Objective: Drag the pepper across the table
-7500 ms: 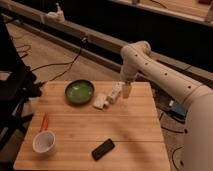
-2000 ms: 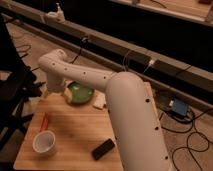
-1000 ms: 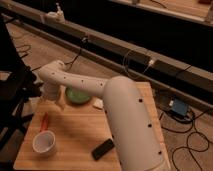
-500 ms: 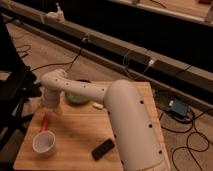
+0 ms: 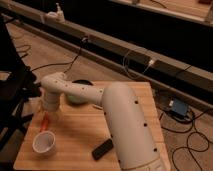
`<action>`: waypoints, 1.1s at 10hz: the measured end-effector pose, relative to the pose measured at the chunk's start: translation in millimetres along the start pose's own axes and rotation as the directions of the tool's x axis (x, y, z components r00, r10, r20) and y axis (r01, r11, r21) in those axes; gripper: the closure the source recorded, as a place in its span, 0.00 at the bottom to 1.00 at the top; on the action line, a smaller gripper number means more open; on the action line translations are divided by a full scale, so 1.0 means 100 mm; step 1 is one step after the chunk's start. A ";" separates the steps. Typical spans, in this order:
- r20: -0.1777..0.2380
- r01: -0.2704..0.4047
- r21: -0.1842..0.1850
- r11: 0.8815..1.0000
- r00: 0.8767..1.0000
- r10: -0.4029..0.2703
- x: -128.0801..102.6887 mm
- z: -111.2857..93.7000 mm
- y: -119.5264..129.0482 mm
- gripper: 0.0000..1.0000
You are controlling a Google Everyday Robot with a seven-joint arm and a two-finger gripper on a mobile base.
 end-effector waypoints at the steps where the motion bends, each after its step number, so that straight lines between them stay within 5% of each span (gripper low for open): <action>1: 0.009 -0.004 0.001 1.000 1.000 0.004 0.01 0.02 0.00 0.20; 4: 0.027 -0.010 0.016 1.000 1.000 0.010 0.06 0.08 -0.05 0.24; 11: 0.066 0.002 0.028 1.000 0.998 -0.004 0.12 0.21 -0.13 0.93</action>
